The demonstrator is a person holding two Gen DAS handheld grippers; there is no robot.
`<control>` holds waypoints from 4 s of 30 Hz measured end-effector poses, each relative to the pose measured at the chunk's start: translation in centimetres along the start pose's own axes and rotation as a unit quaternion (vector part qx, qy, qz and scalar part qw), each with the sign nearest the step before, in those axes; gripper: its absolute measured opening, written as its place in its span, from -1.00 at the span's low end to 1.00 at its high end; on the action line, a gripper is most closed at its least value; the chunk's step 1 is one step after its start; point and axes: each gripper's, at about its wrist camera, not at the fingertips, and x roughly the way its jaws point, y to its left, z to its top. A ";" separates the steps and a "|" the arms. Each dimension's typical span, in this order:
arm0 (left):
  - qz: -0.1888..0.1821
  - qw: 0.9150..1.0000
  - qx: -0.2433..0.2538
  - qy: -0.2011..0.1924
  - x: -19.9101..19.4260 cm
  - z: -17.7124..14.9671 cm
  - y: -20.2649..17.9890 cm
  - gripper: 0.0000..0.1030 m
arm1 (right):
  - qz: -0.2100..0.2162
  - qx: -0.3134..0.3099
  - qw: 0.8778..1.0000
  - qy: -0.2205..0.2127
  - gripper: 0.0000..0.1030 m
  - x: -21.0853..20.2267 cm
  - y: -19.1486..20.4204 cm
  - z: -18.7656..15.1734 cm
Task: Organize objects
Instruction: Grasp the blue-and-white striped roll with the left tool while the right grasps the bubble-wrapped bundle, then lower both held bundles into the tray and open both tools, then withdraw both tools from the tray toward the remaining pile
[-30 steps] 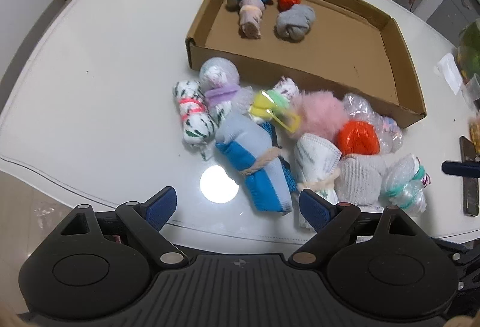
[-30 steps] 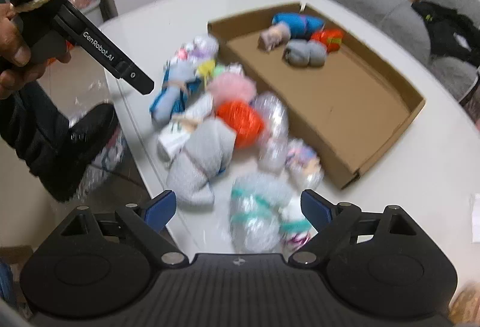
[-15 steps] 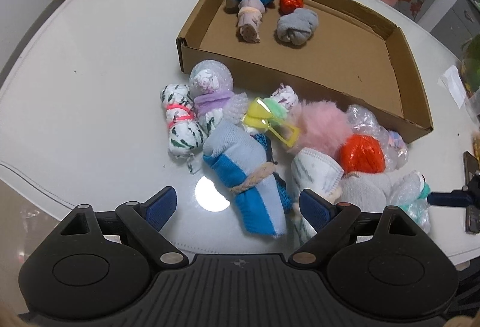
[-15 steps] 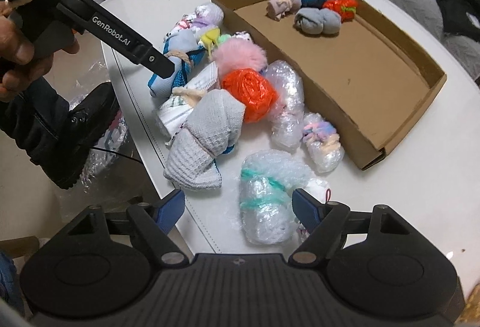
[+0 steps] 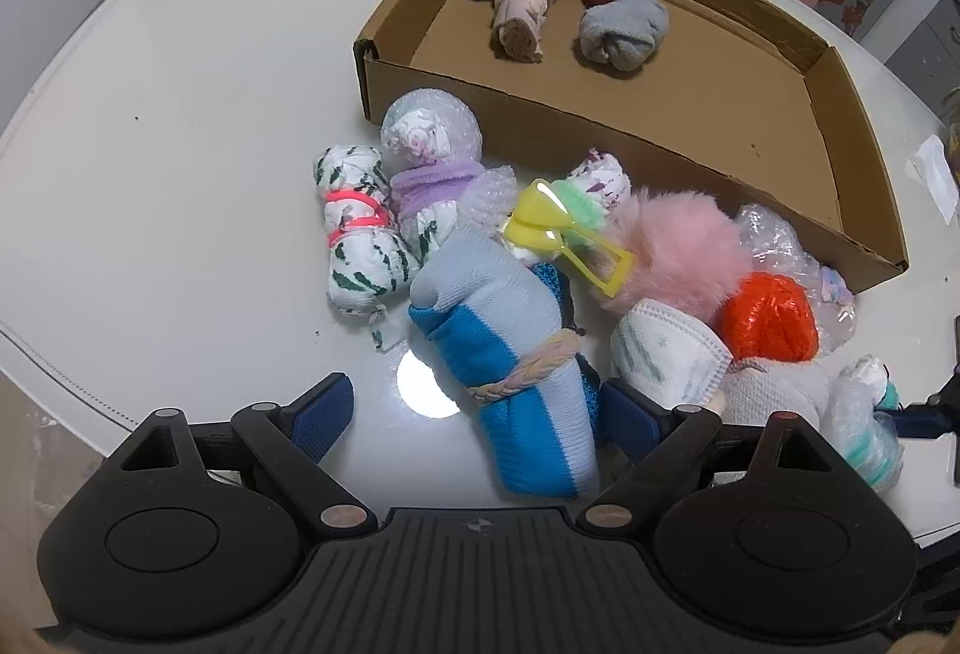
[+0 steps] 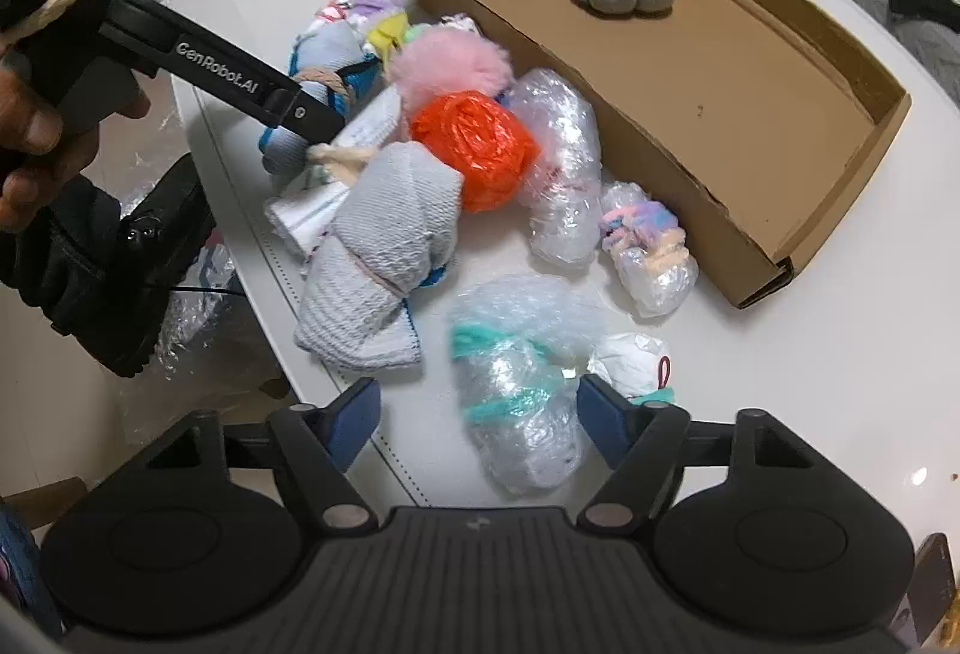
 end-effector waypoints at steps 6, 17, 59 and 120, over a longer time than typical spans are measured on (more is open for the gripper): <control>0.002 1.000 0.007 -0.004 0.3 0.0 -0.2 0.77 | 0.006 0.001 1.000 0.011 -0.06 0.6 -0.1 0.1; 0.003 0.999 0.039 -0.026 0.4 -0.1 -0.9 0.27 | 0.004 0.001 1.000 0.017 -0.29 0.8 -0.3 -0.1; 0.015 0.926 0.357 -0.125 -7.2 9.7 -4.3 -0.02 | -0.043 -0.015 0.981 -0.187 -0.36 -7.8 -3.8 7.1; -0.024 0.940 0.339 0.028 1.5 13.9 -1.7 0.75 | -0.025 -0.080 0.994 -0.074 0.26 5.8 -2.6 17.0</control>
